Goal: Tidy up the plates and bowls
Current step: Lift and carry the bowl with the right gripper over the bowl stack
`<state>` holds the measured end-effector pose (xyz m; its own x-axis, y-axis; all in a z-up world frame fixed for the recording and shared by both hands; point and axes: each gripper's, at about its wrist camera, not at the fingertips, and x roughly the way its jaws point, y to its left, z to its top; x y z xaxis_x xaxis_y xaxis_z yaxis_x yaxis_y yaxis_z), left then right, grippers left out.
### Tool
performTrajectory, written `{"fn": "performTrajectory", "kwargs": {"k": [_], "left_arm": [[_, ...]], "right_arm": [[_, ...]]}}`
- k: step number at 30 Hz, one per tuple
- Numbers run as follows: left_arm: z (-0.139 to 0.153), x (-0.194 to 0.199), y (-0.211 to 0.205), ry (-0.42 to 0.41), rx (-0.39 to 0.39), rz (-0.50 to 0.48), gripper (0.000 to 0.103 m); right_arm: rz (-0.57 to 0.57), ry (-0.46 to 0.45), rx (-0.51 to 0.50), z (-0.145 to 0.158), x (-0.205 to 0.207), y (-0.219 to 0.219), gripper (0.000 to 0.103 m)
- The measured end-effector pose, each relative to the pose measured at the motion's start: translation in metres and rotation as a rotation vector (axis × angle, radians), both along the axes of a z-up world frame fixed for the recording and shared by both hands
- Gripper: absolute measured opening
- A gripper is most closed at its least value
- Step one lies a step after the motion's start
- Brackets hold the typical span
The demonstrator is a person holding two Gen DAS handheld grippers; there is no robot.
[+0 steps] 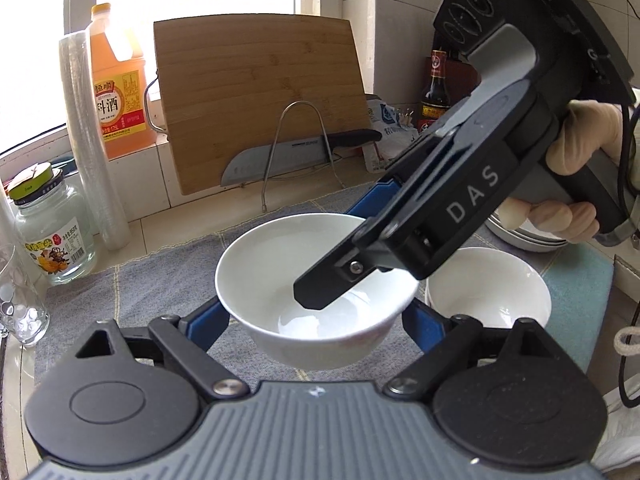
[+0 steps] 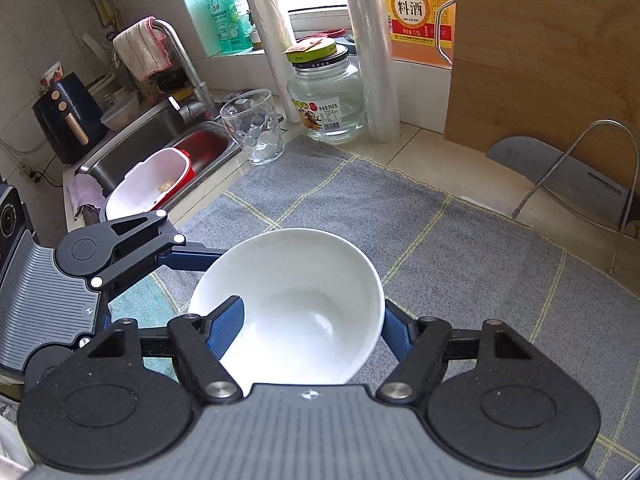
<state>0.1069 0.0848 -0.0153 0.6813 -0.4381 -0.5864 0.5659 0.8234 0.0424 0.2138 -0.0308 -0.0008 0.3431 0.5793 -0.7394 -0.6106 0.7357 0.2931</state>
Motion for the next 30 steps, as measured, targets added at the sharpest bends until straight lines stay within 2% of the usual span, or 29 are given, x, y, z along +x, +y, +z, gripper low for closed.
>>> {"fn": "performTrajectory", "kwargs": {"k": [16,30], "left_arm": [[0.006,-0.029,-0.061,0.007,-0.004,-0.188,0.093],[-0.007,-0.038,-0.088,0.059,-0.018,-0.259,0.093]], "right_arm": [[-0.174,-0.038,0.000,0.006,-0.068,-0.075,0.078],[-0.265,-0.012,-0.002,-0.006,-0.093,-0.106,0.078]]}}
